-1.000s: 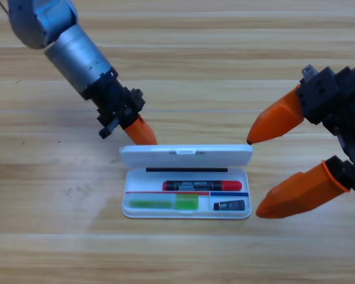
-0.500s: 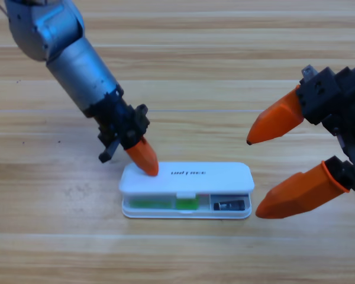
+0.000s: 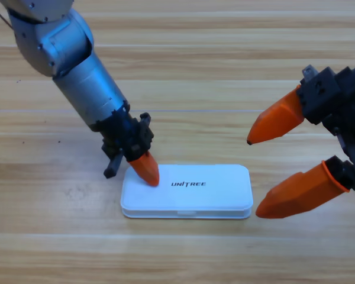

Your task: Clean up eraser and pencils

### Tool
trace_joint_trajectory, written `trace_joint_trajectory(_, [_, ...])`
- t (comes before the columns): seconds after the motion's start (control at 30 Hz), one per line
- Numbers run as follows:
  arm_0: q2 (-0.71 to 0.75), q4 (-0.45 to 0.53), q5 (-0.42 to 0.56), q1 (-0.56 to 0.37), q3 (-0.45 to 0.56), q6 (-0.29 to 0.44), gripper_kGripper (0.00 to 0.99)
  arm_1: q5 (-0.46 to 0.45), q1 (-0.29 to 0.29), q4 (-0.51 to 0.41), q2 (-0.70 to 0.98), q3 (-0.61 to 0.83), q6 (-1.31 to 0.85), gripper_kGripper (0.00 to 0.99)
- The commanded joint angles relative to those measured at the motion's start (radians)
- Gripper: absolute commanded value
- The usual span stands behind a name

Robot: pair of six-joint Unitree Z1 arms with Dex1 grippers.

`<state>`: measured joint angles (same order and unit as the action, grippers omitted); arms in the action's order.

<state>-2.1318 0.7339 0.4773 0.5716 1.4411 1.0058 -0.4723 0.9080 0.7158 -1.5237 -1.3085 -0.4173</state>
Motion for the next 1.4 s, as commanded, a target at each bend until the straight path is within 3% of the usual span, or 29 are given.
trace_joint_trajectory(0.03, [-0.027, -0.051, -0.043, 0.070, -0.061, -0.033, 0.000, -0.009, 0.017, -0.013, -0.024, 0.020, 0.014, 0.960])
trace_joint_trajectory(0.33, [-0.045, -0.186, -0.101, 0.105, -0.174, -0.047, 0.000, -0.009, 0.018, -0.013, -0.026, 0.020, 0.014, 0.960])
trace_joint_trajectory(0.5, [0.039, -0.177, -0.105, 0.105, -0.185, -0.044, 0.000, -0.009, 0.017, -0.015, -0.026, 0.020, 0.015, 0.960])
trace_joint_trajectory(0.7, [0.257, 0.142, -0.065, 0.106, -0.002, -0.030, 0.000, -0.009, 0.017, -0.013, -0.026, 0.018, 0.015, 0.960])
trace_joint_trajectory(0.8, [0.351, 0.234, -0.069, 0.140, 0.035, -0.058, 0.000, -0.009, 0.018, -0.015, -0.027, 0.017, 0.017, 0.960])
trace_joint_trajectory(0.83, [0.374, 0.249, -0.068, 0.152, 0.035, -0.068, 0.063, -0.009, 0.017, -0.013, -0.027, 0.017, 0.017, 0.960])
trace_joint_trajectory(0.87, [0.395, 0.268, -0.068, 0.162, 0.030, -0.079, 0.244, -0.009, 0.017, -0.013, -0.027, 0.017, 0.017, 0.960])
trace_joint_trajectory(0.93, [0.420, 0.305, -0.068, 0.174, 0.022, -0.096, 0.485, -0.009, 0.018, -0.013, -0.029, 0.017, 0.018, 0.960])
trace_joint_trajectory(1.03, [0.454, 0.323, -0.071, 0.198, 0.007, -0.142, 0.940, -0.009, 0.017, -0.013, -0.029, 0.015, 0.018, 0.963])
trace_joint_trajectory(1.07, [0.464, 0.320, -0.068, 0.201, -0.002, -0.150, 0.986, -0.009, 0.018, -0.013, -0.030, 0.015, 0.018, 0.965])
trace_joint_trajectory(1.4, [0.529, 0.312, -0.068, 0.206, -0.031, -0.154, 0.990, -0.008, 0.017, -0.015, -0.035, 0.014, 0.022, 0.973])
